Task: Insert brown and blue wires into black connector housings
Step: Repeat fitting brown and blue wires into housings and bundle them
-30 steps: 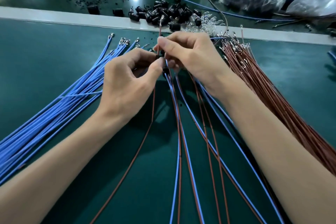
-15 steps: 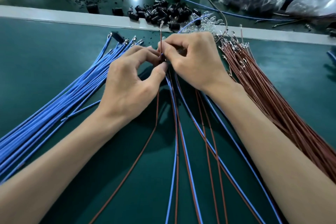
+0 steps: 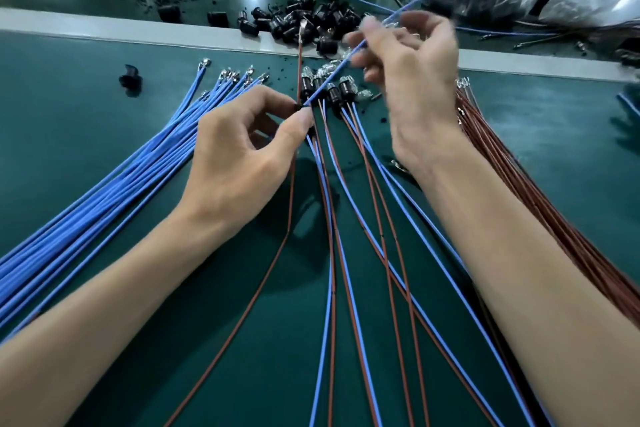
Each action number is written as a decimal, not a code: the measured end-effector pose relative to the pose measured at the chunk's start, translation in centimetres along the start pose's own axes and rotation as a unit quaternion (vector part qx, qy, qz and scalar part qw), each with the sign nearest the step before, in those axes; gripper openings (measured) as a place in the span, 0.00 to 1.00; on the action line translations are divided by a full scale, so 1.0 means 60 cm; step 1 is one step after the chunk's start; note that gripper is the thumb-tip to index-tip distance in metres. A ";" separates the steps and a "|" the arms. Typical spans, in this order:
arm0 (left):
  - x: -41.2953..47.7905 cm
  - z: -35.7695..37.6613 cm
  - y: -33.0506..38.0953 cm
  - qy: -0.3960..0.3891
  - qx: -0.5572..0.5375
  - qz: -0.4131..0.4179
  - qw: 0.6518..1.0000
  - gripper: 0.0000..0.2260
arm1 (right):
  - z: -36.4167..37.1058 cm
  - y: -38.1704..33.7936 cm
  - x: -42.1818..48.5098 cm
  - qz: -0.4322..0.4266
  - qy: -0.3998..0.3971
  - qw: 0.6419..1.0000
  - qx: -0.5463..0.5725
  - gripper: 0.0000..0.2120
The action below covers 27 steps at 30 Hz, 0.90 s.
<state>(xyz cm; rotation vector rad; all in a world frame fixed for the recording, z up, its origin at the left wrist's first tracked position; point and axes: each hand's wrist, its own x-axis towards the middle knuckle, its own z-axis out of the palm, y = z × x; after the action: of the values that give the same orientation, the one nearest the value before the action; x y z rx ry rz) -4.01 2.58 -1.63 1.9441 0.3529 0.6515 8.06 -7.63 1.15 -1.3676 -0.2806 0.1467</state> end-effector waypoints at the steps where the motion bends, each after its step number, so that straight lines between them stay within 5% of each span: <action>1: 0.000 0.000 0.003 0.006 -0.022 0.000 1.000 0.04 | 0.004 0.000 -0.003 0.023 -0.074 0.997 0.000 0.07; 4: 0.001 0.000 0.004 0.008 -0.049 -0.004 0.999 0.03 | 0.014 0.009 -0.018 0.027 -0.237 0.970 -0.039 0.02; 11: -0.002 -0.003 0.002 -0.026 -0.013 0.006 1.000 0.06 | -0.001 0.012 0.002 -0.010 -0.050 0.997 -0.059 0.09; 16: -0.001 -0.001 0.003 -0.006 -0.051 0.000 0.999 0.02 | 0.005 0.013 -0.010 -0.003 -0.249 0.958 -0.142 0.07; 22: 0.003 0.000 -0.005 -0.022 -0.047 -0.040 0.998 0.04 | -0.004 -0.006 -0.003 -0.045 -0.104 0.989 -0.096 0.10; 27: 0.004 0.000 -0.005 -0.040 -0.035 -0.033 0.998 0.02 | -0.001 -0.012 -0.007 -0.070 -0.140 0.985 -0.074 0.09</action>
<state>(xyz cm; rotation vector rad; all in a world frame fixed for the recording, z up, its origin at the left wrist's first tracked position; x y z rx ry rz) -3.81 2.83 -1.82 1.8773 0.3387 0.5354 7.65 -7.96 1.79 -1.4703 -0.6314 0.2041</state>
